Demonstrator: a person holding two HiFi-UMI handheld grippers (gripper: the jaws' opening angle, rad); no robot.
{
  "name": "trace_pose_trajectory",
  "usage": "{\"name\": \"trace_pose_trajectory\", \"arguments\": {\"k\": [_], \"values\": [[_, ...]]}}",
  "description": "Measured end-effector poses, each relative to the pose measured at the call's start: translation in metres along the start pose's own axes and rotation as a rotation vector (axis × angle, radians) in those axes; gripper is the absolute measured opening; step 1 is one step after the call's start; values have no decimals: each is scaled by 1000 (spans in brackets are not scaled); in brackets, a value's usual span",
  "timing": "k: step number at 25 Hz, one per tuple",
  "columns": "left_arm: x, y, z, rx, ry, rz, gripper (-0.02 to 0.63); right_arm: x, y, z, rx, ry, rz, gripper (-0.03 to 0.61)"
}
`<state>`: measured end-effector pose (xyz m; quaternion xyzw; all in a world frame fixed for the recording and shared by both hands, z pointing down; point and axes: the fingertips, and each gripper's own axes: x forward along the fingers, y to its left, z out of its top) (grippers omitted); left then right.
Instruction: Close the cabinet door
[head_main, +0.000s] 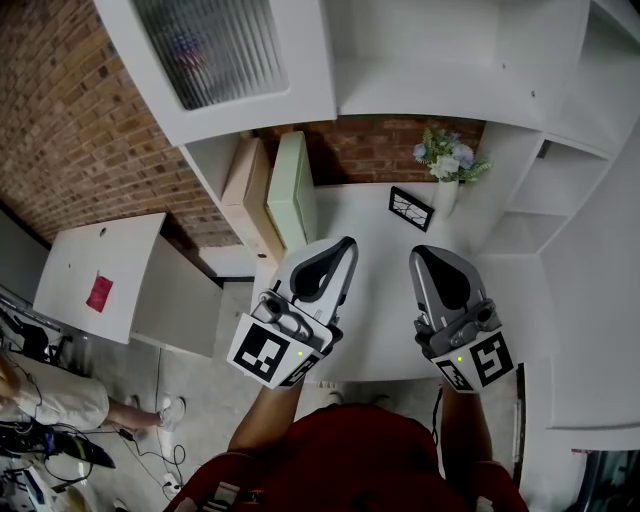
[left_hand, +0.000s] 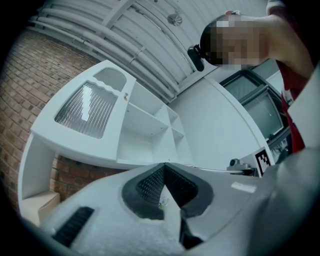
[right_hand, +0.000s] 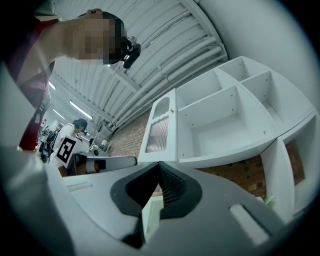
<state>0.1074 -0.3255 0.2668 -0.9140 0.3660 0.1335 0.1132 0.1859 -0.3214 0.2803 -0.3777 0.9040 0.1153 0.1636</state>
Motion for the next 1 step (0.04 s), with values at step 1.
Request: {"name": "trace_pose_trajectory", "arguments": {"k": [1], "values": [[0, 0, 0, -1, 1, 0, 3, 0, 0, 0, 0, 0, -1, 12]]}}
